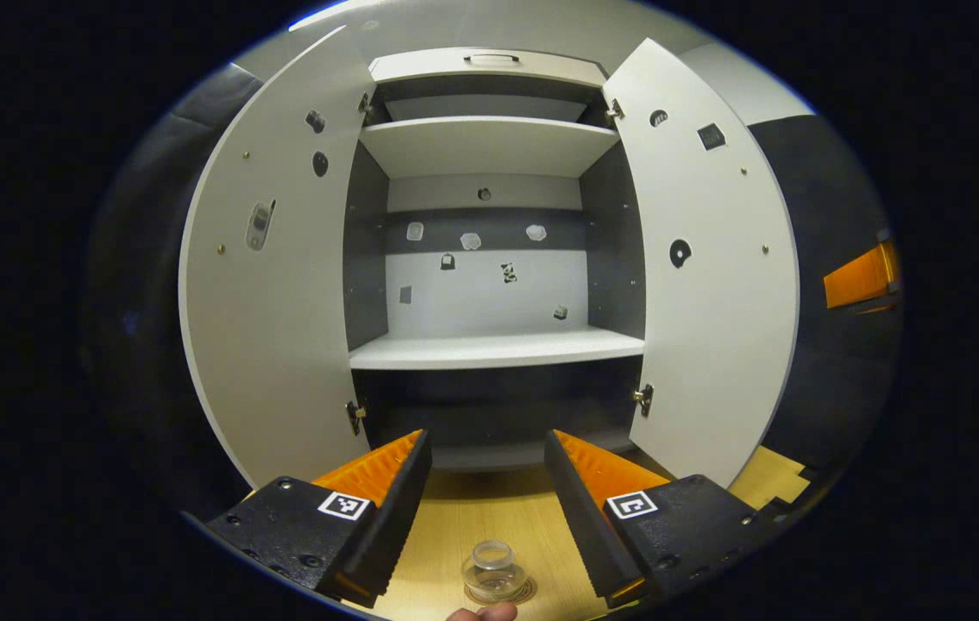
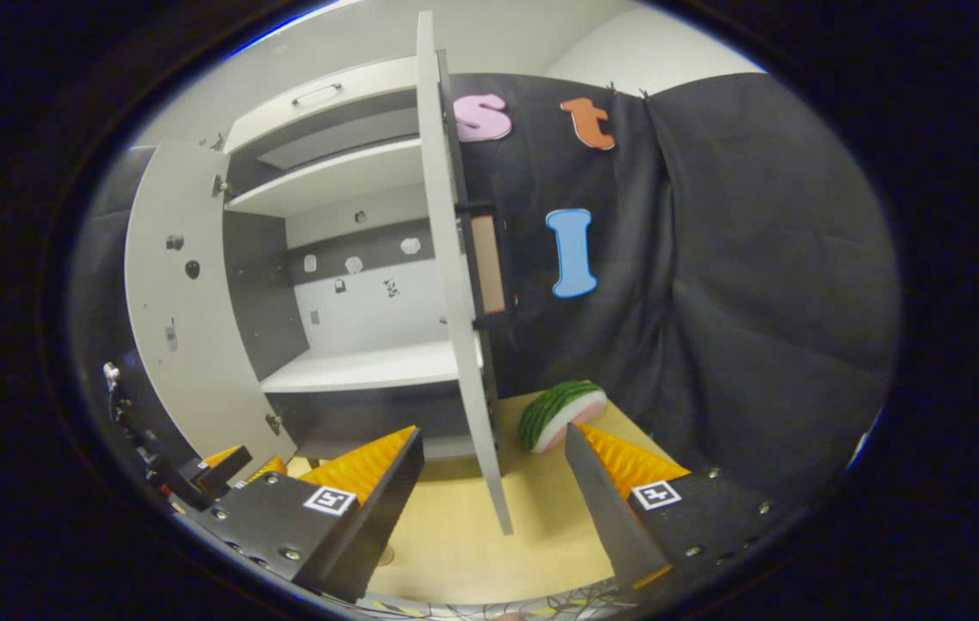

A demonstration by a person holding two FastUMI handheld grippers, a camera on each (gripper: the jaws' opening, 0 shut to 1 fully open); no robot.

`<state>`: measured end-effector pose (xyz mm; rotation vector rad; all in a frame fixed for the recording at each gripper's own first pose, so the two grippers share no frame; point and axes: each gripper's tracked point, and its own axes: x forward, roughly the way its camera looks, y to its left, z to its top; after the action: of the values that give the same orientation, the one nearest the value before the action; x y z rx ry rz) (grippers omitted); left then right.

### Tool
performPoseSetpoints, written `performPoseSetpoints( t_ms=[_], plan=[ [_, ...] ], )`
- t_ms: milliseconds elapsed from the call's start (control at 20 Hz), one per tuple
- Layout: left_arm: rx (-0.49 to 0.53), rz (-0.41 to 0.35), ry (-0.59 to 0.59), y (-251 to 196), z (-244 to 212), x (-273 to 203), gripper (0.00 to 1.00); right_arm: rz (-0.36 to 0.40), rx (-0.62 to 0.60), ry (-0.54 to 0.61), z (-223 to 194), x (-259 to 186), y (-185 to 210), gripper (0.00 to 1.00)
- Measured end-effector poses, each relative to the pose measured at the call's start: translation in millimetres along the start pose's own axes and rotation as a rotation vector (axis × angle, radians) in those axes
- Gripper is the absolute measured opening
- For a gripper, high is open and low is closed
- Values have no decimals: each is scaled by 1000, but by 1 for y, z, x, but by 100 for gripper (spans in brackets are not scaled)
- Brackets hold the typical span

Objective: Grasp the bottle in the cabinet with the left hand and place it on the coaster, then close the right door with the right hand and the left door with the left hand.

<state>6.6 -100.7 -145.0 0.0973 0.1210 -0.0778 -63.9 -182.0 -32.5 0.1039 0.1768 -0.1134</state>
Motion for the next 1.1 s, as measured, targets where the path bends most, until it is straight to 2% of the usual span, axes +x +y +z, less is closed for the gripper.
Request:
performPoseSetpoints(
  t_ms=[300,550,600,800,1100],
  plan=[
    [21,45,-33,16,41,-11,85,10,-26,-60,40,23,-24,100],
    [4,81,-38,29,58,-25,89,69,-19,-57,48,49,-24,100],
    [4,92,-36,33,58,-27,92,77,-23,-58,48,56,-23,100],
    [-7,136,-23,49,54,-32,93,96,-32,-55,50,62,-21,99],
    [-17,144,10,57,43,-35,93,148,-48,-65,50,62,-5,98]
  ],
)
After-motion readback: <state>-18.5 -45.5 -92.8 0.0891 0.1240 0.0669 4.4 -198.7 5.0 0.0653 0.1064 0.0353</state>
